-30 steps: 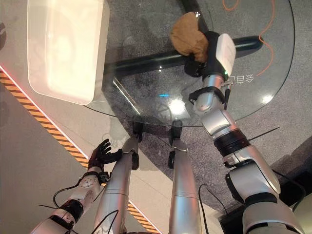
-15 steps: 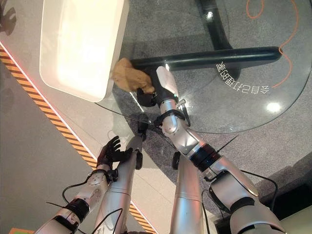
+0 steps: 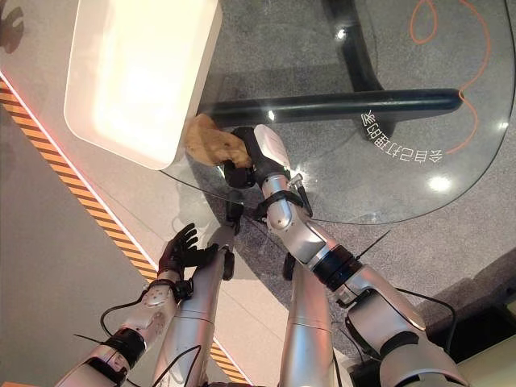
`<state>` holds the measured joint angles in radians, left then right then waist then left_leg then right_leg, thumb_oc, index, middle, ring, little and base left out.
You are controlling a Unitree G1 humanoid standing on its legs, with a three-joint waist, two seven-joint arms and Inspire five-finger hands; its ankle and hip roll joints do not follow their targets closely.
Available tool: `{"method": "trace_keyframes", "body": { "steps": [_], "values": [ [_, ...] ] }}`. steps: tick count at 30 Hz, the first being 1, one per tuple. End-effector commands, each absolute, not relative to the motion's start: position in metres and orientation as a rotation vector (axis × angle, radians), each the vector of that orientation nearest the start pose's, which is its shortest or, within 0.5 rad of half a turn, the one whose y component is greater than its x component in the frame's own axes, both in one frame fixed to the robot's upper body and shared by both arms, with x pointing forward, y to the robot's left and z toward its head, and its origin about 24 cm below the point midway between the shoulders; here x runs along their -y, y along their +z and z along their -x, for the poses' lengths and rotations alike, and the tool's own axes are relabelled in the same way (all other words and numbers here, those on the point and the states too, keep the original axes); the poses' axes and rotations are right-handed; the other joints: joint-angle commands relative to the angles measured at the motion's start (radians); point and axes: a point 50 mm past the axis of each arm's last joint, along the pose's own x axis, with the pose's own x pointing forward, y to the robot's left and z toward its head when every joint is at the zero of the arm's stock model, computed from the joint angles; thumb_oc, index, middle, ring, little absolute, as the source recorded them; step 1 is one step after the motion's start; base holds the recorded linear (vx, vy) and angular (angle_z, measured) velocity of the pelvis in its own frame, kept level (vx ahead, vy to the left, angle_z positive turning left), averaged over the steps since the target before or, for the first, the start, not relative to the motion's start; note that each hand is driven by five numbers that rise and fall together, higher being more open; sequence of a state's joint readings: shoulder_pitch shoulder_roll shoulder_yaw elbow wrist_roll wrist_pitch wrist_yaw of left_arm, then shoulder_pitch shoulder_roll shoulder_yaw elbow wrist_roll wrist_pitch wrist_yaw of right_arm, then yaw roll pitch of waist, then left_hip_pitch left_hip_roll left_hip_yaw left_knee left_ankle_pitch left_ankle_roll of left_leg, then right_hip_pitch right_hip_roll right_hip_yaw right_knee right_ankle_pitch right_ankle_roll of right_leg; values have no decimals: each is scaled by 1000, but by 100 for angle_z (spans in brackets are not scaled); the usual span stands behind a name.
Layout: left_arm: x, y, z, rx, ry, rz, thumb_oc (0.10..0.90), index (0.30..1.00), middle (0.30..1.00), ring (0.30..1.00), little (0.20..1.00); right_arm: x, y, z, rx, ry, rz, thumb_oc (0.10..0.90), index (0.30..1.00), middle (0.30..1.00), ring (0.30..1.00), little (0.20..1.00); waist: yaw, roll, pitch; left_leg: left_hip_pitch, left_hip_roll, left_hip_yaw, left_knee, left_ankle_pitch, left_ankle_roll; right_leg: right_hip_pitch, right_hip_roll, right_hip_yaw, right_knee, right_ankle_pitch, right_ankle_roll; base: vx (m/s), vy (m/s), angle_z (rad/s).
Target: Wipe the table with a cloth and put it in the basket.
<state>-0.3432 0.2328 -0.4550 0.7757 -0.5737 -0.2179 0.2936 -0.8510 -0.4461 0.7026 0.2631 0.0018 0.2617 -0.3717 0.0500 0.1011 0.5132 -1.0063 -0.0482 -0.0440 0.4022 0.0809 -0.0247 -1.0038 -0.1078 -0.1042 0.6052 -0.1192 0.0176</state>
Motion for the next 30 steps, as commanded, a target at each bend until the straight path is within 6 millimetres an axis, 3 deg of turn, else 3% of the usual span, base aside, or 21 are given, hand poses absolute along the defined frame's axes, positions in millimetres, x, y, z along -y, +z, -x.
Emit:
{"method": "trace_keyframes", "body": {
  "steps": [1, 6, 13, 14, 16, 18, 25, 30],
  "values": [
    [-155, -90, -226, -570, 116, -12, 800, 900, 900, 900, 900, 74, 179, -342, 457, 104, 705, 100, 300, 300, 300, 200, 21, 18, 7, 35, -46, 103, 61, -112, 74, -5, 40, 22, -102, 119, 25, 0, 0, 0],
    [-156, -92, -224, -577, 126, -11, 800, 900, 900, 900, 900, 97, 192, -349, 501, -100, 678, 100, 300, 300, 300, 200, 14, 15, 7, 39, -40, 104, 64, -117, 75, -4, 44, 26, -96, 119, 25, 0, 0, 0],
    [-162, -94, -221, -586, 153, -15, 800, 900, 900, 900, 900, 154, 229, -359, 533, -437, 692, 100, 300, 300, 300, 200, 5, 8, 7, 48, -30, 102, 69, -130, 79, 2, 50, 32, -89, 123, 29, -8, -3, 0],
    [-164, -89, -228, -566, 157, -14, 800, 900, 900, 900, 900, 166, 245, -361, 560, -495, 689, 100, 300, 300, 300, 200, 2, 7, 7, 11, -30, 106, 64, -102, 84, -32, 49, 28, -101, 153, 23, 0, 0, 0],
    [-166, -94, -220, -591, 159, -21, 800, 900, 900, 900, 900, 182, 248, -362, 543, -551, 698, 100, 300, 300, 300, 200, 2, 7, 7, 45, -31, 99, 74, -135, 79, 0, 53, 35, -90, 125, 31, -1, -8, -3],
    [-170, -90, -225, -571, 166, -21, 800, 900, 900, 900, 900, 199, 266, -362, 565, -625, 685, 100, 300, 300, 300, 200, 0, 6, 7, 6, -32, 101, 69, -108, 84, -36, 54, 31, -99, 156, 25, -49, -24, -5],
    [-176, -89, -225, -561, 174, -15, 800, 900, 900, 900, 900, 239, 277, -359, 538, -773, 648, 100, 300, 300, 300, 200, -4, 4, 7, 4, -30, 99, 66, -112, 85, -36, 59, 31, -104, 153, 24, -3, -2, -2],
    [-179, -89, -223, -560, 187, -8, 800, 900, 900, 900, 900, 263, 273, -351, 519, -867, 584, 100, 300, 300, 300, 200, -14, 2, 7, 0, -30, 99, 61, -114, 85, -38, 62, 35, -115, 153, 24, 0, -1, -1]
  ]
}}
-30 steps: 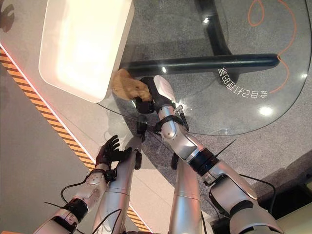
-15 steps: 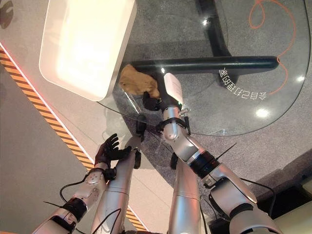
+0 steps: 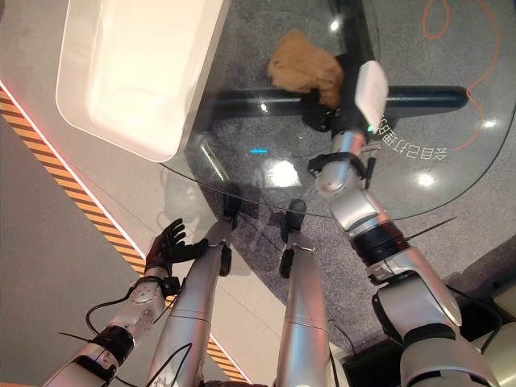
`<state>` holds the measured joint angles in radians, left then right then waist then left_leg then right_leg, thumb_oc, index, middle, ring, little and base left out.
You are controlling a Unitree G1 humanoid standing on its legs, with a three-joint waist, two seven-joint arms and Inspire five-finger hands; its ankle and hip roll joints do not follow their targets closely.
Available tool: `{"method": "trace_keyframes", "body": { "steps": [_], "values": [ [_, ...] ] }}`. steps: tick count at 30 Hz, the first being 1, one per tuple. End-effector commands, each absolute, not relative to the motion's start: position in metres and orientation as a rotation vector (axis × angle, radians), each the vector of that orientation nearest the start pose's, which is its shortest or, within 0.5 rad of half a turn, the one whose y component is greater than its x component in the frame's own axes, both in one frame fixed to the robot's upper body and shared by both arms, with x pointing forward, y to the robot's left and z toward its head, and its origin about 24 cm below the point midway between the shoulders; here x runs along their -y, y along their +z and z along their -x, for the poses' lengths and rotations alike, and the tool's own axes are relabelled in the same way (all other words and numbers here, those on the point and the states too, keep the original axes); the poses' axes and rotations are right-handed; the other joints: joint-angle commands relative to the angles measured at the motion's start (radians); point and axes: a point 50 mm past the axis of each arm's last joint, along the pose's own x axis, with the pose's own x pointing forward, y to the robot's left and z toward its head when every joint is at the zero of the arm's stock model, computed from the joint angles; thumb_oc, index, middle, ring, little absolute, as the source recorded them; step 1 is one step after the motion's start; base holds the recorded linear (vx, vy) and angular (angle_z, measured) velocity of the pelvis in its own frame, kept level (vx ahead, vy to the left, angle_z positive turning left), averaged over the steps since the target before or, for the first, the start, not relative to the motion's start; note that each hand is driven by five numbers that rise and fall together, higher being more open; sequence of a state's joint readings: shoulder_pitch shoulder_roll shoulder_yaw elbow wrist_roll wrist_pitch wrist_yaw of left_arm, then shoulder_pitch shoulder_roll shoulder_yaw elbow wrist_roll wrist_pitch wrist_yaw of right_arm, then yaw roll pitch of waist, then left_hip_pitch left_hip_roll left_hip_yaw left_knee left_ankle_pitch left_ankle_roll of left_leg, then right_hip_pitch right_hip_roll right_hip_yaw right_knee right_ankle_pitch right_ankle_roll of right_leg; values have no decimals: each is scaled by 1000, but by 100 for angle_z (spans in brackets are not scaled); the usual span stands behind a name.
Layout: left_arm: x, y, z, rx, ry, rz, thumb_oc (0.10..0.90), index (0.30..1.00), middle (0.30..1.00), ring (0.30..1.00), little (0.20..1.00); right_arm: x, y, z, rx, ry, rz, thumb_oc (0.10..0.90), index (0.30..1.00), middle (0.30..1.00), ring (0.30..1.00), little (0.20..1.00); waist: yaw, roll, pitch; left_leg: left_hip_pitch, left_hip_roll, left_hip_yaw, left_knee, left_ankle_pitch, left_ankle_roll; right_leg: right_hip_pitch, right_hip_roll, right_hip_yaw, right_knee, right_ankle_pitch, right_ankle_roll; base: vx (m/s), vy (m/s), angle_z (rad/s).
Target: Wipe the table with a cloth and put it in the basket.
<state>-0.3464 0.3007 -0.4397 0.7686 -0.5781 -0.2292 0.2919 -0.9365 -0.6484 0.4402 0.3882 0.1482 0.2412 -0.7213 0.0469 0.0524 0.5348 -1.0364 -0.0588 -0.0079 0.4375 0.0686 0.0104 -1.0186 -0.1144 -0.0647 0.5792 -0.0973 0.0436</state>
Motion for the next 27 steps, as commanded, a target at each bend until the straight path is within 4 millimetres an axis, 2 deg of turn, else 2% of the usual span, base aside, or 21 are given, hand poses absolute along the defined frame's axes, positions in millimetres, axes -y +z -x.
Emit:
{"method": "trace_keyframes", "body": {
  "steps": [1, 14, 19, 23, 27],
  "values": [
    [-179, -89, -222, -560, 188, -8, 800, 900, 900, 900, 900, 265, 273, -350, 518, -872, 579, 100, 300, 300, 300, 200, -11, 50, -15, 31, -20, 64, 25, -101, 50, -22, 69, -4, -90, 131, -2, 0, 0, 0],
    [-181, -87, -224, -549, 203, 9, 800, 900, 900, 900, 900, 301, 254, -337, 432, -1034, 461, 100, 300, 300, 300, 200, -29, 46, -15, 31, -19, 71, 19, -105, 50, -20, 72, 1, -106, 131, -2, 0, 0, -1],
    [-181, -88, -224, -545, 206, 15, 800, 900, 900, 900, 900, 312, 240, -331, 391, -1144, 315, 100, 300, 300, 300, 200, -34, 47, -15, 33, -18, 73, 16, -108, 50, -19, 73, 4, -109, 131, -1, 1, -1, -2],
    [-178, -86, -227, -541, 203, 16, 800, 900, 900, 900, 900, 317, 232, -329, 380, -1205, 263, 100, 300, 300, 300, 200, -35, 52, -15, 36, -21, 73, 13, -109, 52, -16, 73, 6, -113, 131, -1, 0, 0, 0],
    [-178, -84, -230, -532, 201, 11, 800, 900, 900, 900, 900, 313, 232, -333, 380, -1147, 279, 100, 300, 300, 300, 200, -32, 54, -15, 37, -24, 70, 11, -106, 51, -13, 72, 4, -117, 133, -1, 0, 0, 0]
  ]
}}
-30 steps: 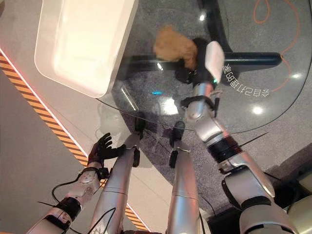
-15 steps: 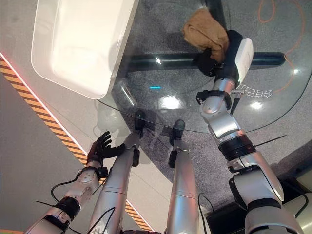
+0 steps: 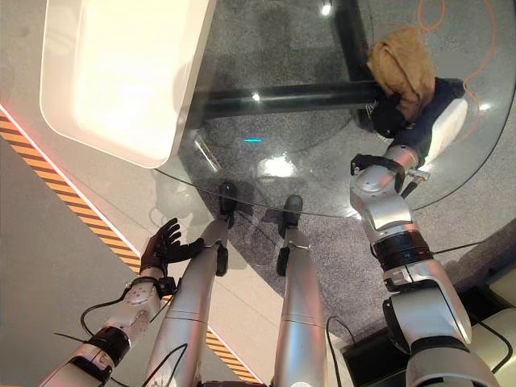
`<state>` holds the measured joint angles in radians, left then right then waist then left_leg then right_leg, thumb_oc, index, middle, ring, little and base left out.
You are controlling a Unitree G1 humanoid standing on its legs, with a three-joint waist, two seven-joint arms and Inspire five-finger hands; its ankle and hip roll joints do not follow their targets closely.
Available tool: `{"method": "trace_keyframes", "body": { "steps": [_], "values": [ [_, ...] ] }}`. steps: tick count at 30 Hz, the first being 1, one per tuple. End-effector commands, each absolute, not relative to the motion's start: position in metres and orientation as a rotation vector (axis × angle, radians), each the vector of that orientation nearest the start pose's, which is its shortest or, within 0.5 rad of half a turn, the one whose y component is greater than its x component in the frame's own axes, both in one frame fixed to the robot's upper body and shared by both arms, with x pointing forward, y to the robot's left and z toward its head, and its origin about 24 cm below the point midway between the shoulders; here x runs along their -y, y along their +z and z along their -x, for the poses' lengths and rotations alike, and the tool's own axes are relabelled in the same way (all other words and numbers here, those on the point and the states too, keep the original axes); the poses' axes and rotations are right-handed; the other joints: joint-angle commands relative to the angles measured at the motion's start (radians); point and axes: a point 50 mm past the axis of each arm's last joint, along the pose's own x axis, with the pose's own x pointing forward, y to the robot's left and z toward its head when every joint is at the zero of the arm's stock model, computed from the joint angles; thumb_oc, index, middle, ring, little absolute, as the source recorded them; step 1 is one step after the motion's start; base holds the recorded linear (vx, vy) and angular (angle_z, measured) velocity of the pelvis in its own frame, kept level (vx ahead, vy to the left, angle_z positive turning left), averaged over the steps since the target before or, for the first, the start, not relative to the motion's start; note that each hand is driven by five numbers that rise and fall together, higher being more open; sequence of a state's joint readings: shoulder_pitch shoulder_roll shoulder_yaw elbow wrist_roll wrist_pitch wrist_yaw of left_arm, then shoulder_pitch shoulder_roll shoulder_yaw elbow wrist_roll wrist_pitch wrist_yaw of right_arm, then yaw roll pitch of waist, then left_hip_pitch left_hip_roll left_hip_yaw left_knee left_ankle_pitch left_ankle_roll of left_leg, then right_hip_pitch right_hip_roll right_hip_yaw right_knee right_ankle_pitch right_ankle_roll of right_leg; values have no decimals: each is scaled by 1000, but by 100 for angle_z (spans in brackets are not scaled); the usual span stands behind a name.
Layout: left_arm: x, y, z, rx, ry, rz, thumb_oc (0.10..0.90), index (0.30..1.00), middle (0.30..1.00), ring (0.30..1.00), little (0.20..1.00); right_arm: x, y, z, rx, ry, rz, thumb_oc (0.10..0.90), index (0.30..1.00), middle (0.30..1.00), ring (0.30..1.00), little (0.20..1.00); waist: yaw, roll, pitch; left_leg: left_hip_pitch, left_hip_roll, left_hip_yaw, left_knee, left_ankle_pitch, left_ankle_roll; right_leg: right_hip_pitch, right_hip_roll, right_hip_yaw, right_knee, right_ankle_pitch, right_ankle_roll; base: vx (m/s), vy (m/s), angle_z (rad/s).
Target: Wipe the table with a cloth and put it in the basket.
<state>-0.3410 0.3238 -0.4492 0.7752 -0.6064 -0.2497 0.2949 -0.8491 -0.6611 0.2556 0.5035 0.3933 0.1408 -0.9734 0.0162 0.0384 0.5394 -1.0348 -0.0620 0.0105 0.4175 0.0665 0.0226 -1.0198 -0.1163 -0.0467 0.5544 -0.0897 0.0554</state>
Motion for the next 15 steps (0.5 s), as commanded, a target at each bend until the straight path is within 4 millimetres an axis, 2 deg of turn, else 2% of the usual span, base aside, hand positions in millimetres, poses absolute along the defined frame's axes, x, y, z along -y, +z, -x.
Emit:
{"method": "trace_keyframes", "body": {
  "steps": [1, 5, 9, 10, 15],
  "values": [
    [-178, -84, -230, -532, 201, 11, 800, 900, 900, 900, 900, 312, 232, -334, 383, -1133, 285, 100, 300, 300, 300, 200, -2, 68, -19, 35, -21, 52, 32, -103, 38, -12, 74, -14, -93, 125, -12, 0, 0, 0],
    [-177, -82, -234, -523, 199, 18, 800, 900, 900, 900, 900, 280, 235, -344, 432, -912, 366, 100, 300, 300, 300, 200, -4, 67, -19, 37, -20, 55, 32, -102, 37, -13, 72, -12, -89, 122, -14, 0, 0, 0],
    [-175, -83, -234, -523, 198, 21, 800, 900, 900, 900, 900, 254, 237, -349, 461, -779, 402, 100, 300, 300, 300, 200, -4, 65, -19, 39, -19, 57, 31, -100, 35, -12, 72, -12, -85, 116, -16, 0, 0, 0],
    [-174, -83, -234, -524, 197, 23, 800, 900, 900, 900, 900, 242, 238, -351, 478, -704, 419, 100, 300, 300, 300, 200, -3, 63, -19, 41, -18, 58, 31, -100, 34, -11, 72, -13, -82, 112, -17, 0, 0, 0],
    [-172, -84, -233, -525, 191, 21, 800, 900, 900, 900, 900, 204, 232, -353, 507, -497, 511, 100, 300, 300, 300, 200, 0, 63, -19, 42, -19, 61, 28, -97, 33, -13, 71, -15, -76, 105, -19, 0, 0, 0]
  ]
}}
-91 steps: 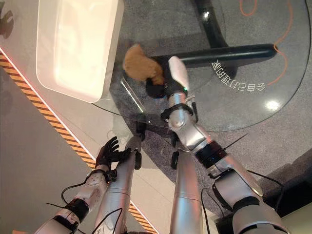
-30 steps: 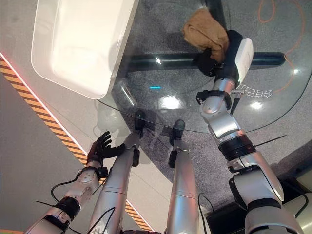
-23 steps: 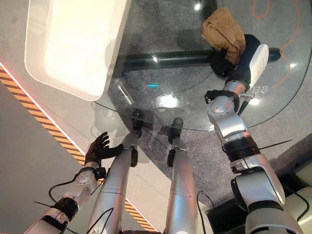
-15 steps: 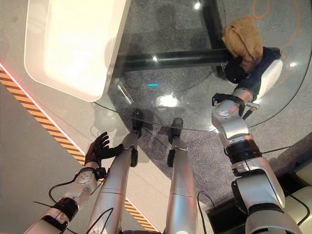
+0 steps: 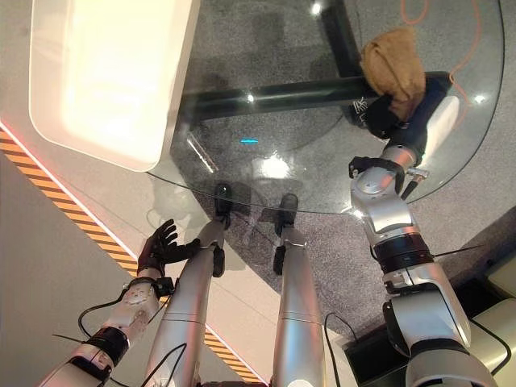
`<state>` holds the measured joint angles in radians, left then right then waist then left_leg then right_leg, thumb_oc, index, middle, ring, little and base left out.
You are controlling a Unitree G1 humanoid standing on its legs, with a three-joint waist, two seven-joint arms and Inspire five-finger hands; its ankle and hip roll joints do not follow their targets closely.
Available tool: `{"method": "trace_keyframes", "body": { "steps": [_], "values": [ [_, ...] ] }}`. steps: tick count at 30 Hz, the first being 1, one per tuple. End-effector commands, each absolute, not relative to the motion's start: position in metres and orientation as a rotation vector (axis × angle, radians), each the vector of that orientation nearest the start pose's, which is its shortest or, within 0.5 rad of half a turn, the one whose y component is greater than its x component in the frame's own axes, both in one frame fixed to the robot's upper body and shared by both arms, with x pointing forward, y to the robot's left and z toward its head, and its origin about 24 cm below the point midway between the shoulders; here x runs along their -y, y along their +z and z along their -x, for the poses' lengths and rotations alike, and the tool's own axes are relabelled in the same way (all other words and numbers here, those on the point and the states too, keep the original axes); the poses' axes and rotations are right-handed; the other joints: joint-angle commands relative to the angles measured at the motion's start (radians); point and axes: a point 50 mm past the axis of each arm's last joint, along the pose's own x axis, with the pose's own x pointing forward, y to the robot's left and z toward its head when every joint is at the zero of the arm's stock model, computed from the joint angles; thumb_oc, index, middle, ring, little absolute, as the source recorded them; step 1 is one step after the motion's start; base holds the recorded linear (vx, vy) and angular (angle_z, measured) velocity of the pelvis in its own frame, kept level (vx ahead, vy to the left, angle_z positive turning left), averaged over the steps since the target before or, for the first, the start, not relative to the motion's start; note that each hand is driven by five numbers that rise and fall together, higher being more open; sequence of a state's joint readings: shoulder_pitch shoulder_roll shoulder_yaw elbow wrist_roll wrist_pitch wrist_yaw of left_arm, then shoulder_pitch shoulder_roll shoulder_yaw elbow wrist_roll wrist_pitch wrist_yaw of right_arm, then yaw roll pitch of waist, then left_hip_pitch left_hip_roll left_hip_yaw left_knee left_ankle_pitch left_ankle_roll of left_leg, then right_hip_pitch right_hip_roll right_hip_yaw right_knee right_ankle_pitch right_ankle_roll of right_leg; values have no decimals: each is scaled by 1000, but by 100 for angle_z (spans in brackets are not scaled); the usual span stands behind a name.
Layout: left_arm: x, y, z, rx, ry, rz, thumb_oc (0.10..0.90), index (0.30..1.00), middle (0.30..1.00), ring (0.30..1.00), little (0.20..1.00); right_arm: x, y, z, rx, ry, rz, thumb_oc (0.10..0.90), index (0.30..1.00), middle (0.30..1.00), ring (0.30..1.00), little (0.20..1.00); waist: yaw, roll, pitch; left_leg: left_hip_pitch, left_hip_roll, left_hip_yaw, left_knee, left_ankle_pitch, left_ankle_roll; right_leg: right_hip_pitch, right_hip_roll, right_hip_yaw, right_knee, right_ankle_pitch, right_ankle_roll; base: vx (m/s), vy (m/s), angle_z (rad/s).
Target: Wipe the table with a cloth and put it in the basket.
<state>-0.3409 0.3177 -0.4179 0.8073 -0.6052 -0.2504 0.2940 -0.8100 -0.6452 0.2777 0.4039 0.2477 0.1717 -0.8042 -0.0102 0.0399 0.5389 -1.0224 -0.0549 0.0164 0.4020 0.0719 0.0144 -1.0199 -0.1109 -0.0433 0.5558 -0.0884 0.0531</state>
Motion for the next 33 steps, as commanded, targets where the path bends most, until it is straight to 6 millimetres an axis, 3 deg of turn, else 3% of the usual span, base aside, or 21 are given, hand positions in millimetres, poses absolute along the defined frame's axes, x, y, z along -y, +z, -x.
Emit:
{"method": "trace_keyframes", "body": {
  "steps": [1, 5, 6, 8, 14, 24, 33],
  "values": [
    [-172, -85, -233, -525, 189, 19, 800, 900, 900, 900, 900, 198, 231, -353, 512, -462, 536, 100, 300, 300, 300, 200, 27, 63, -19, 29, -28, 55, 44, -102, 42, -15, 66, -19, -76, 103, -18, 0, 0, 0],
    [-175, -84, -234, -521, 186, 12, 800, 900, 900, 900, 900, 164, 227, -355, 532, -282, 653, 100, 300, 300, 300, 200, 36, 64, -19, 27, -28, 56, 43, -98, 42, -14, 63, -24, -78, 101, -20, 0, 0, 0],
    [-175, -84, -234, -521, 186, 12, 800, 900, 900, 900, 900, 164, 227, -355, 532, -281, 653, 100, 300, 300, 300, 200, 36, 64, -19, 27, -28, 56, 43, -98, 42, -14, 63, -24, -78, 101, -20, 0, 0, 0],
    [-175, -84, -235, -516, 179, 6, 800, 900, 900, 900, 900, 141, 222, -355, 531, -145, 714, 100, 300, 300, 300, 200, 41, 63, -19, 25, -29, 57, 45, -96, 39, -14, 61, -28, -79, 101, -21, 0, 0, 0],
    [-175, -83, -237, -514, 161, -3, 800, 900, 900, 900, 900, 107, 204, -352, 485, 71, 807, 100, 300, 300, 300, 200, 51, 61, -19, 28, -30, 59, 45, -92, 37, -9, 56, -37, -80, 100, -23, 0, 0, 0],
    [-177, -80, -241, -490, 200, 29, 800, 900, 900, 900, 900, 97, 189, -352, 435, 143, 815, 100, 300, 300, 300, 200, 53, 59, -19, 24, -30, 59, 51, -90, 36, -15, 55, -37, -77, 103, -23, 0, 0, 0],
    [-197, -57, -252, -317, 448, 200, 800, 900, 900, 900, 900, 95, 175, -351, 381, 194, 834, 100, 300, 300, 300, 200, 62, 59, -19, 41, -31, 55, 51, -90, 33, 1, 48, -45, -72, 95, -23, 0, 0, 0]
  ]
}}
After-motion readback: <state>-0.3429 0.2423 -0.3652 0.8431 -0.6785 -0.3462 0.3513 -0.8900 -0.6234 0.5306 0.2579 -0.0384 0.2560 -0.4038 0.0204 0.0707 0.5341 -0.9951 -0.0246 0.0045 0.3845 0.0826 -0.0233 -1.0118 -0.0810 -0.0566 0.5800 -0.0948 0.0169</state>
